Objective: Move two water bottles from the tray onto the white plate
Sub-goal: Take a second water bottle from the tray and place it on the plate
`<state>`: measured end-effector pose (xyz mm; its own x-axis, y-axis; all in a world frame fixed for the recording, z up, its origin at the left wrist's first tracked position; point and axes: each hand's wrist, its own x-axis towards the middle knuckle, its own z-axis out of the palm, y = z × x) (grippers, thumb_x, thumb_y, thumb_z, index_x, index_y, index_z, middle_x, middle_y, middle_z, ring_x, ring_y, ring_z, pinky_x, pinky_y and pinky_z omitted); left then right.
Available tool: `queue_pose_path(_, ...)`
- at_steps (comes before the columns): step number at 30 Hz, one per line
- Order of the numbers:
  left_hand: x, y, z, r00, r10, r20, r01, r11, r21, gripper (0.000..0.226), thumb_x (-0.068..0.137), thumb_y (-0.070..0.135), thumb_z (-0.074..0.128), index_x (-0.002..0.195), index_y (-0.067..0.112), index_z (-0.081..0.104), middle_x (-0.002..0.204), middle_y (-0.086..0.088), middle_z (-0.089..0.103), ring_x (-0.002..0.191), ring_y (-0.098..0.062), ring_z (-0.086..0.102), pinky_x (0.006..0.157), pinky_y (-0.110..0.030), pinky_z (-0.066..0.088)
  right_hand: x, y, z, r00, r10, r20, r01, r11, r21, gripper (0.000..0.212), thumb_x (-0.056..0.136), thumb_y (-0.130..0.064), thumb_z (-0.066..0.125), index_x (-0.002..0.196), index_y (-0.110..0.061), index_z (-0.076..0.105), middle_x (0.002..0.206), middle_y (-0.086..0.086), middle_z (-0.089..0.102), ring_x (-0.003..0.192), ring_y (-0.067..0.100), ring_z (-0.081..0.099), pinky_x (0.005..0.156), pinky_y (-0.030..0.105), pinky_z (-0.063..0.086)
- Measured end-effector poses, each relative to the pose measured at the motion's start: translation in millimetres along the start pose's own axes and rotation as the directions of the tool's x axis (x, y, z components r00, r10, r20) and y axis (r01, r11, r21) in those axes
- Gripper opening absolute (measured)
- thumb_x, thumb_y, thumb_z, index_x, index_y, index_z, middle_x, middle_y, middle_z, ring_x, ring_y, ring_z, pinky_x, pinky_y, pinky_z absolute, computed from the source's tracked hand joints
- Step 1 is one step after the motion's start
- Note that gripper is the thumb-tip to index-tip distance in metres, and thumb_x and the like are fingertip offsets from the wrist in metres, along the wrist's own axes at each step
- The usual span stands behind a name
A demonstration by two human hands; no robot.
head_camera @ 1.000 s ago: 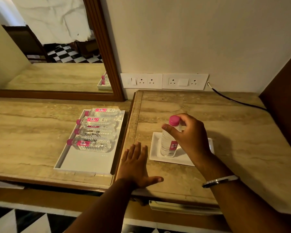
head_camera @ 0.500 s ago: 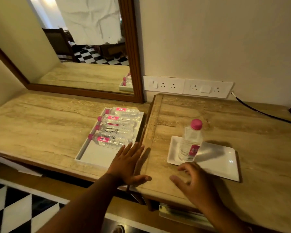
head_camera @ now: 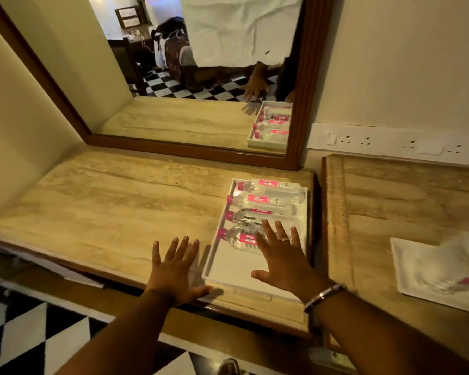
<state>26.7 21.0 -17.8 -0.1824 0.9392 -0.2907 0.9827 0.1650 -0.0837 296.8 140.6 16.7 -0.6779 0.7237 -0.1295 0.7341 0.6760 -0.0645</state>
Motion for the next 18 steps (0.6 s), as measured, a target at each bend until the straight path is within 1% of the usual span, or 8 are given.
queue_pose_path(4, 27.4, -26.0, 27.7, 0.994, 0.095, 0.044, -0.092, 0.993, -0.074, 0.135, 0.057, 0.111, 0.012, 0.156, 0.026, -0.024, 0.165, -0.009, -0.026, 0.148, -0.035, -0.029, 0.105, -0.063, -0.037, 46.6, -35.1, 11.8, 0.998, 0.034, 0.048, -0.031, 0.998, -0.061, 0.097, 0.082, -0.064, 0.052, 0.151, -0.018, 0.001, 0.161, 0.011, -0.003, 0.145, 0.036, -0.003, 0.112, 0.058, -0.003)
queue_pose_path(6, 40.3, -28.3, 34.5, 0.989, 0.145, 0.028, -0.140, 0.982, -0.125, 0.137, 0.059, 0.111, 0.018, 0.157, 0.024, -0.021, 0.164, -0.012, -0.027, 0.148, -0.036, -0.030, 0.108, -0.063, -0.034, 62.5, -45.8, 10.7, 0.997, 0.056, 0.060, -0.051, 0.996, -0.079, 0.095, 0.083, -0.061, 0.053, 0.150, -0.016, 0.002, 0.161, 0.011, 0.002, 0.146, 0.036, 0.003, 0.113, 0.057, 0.001)
queue_pose_path(9, 62.2, -29.6, 44.6, 0.968, 0.253, 0.001, -0.250, 0.956, -0.151, 0.141, 0.059, 0.111, 0.024, 0.156, 0.019, -0.024, 0.161, -0.013, -0.033, 0.146, -0.035, -0.034, 0.113, -0.064, -0.027, 87.0, -60.6, 10.4, 0.996, 0.032, 0.082, -0.022, 0.992, -0.124, 0.090, 0.082, -0.050, 0.062, 0.148, -0.012, 0.015, 0.158, 0.015, 0.020, 0.142, 0.039, 0.019, 0.112, 0.056, 0.015)
queue_pose_path(11, 70.0, -27.3, 49.6, 0.946, 0.323, -0.031, -0.324, 0.933, -0.157, 0.143, 0.060, 0.110, 0.030, 0.157, 0.016, -0.020, 0.162, -0.013, -0.030, 0.149, -0.034, -0.030, 0.114, -0.066, -0.023, 92.4, -65.6, 11.5, 0.999, 0.028, 0.034, -0.024, 0.994, -0.107, 0.083, 0.073, -0.040, 0.076, 0.139, -0.009, 0.037, 0.140, 0.017, 0.049, 0.129, 0.042, 0.042, 0.103, 0.055, 0.032)
queue_pose_path(13, 77.0, -29.6, 55.1, 0.936, 0.350, -0.041, -0.352, 0.925, -0.145, 0.145, 0.059, 0.111, 0.028, 0.158, 0.015, -0.017, 0.164, -0.012, -0.027, 0.149, -0.032, -0.030, 0.115, -0.068, -0.019, 97.6, -72.1, 14.9, 0.997, 0.065, -0.041, -0.070, 0.989, -0.130, 0.067, 0.066, -0.031, 0.080, 0.124, -0.009, 0.053, 0.111, 0.013, 0.066, 0.104, 0.036, 0.061, 0.089, 0.049, 0.043)
queue_pose_path(15, 77.7, -30.8, 56.1, 0.933, 0.359, -0.027, -0.360, 0.925, -0.124, 0.145, 0.057, 0.111, 0.025, 0.156, 0.016, -0.021, 0.163, -0.011, -0.030, 0.146, -0.030, -0.035, 0.114, -0.070, -0.019, 96.3, -81.4, 16.9, 0.994, 0.076, -0.080, -0.087, 0.984, -0.154, 0.042, 0.069, -0.022, 0.073, 0.107, -0.011, 0.061, 0.091, 0.009, 0.065, 0.082, 0.030, 0.064, 0.079, 0.043, 0.044)
queue_pose_path(16, 77.5, -30.2, 56.2, 0.931, 0.365, -0.024, -0.365, 0.924, -0.115, 0.145, 0.057, 0.112, 0.024, 0.155, 0.016, -0.023, 0.163, -0.011, -0.031, 0.145, -0.030, -0.037, 0.114, -0.070, -0.020, 94.0, -85.1, 15.5, 0.995, 0.078, -0.066, -0.087, 0.986, -0.142, 0.032, 0.069, -0.019, 0.070, 0.099, -0.012, 0.063, 0.088, 0.008, 0.062, 0.078, 0.029, 0.062, 0.077, 0.041, 0.043)
queue_pose_path(18, 78.0, -31.5, 56.3, 0.931, 0.365, -0.029, -0.366, 0.923, -0.118, 0.145, 0.056, 0.112, 0.025, 0.154, 0.016, -0.024, 0.163, -0.012, -0.031, 0.145, -0.030, -0.038, 0.113, -0.071, -0.020, 89.5, -89.9, 9.7, 0.993, 0.114, -0.013, -0.114, 0.987, -0.109, 0.024, 0.072, -0.025, 0.068, 0.093, -0.014, 0.065, 0.094, 0.008, 0.059, 0.083, 0.027, 0.059, 0.078, 0.039, 0.045)
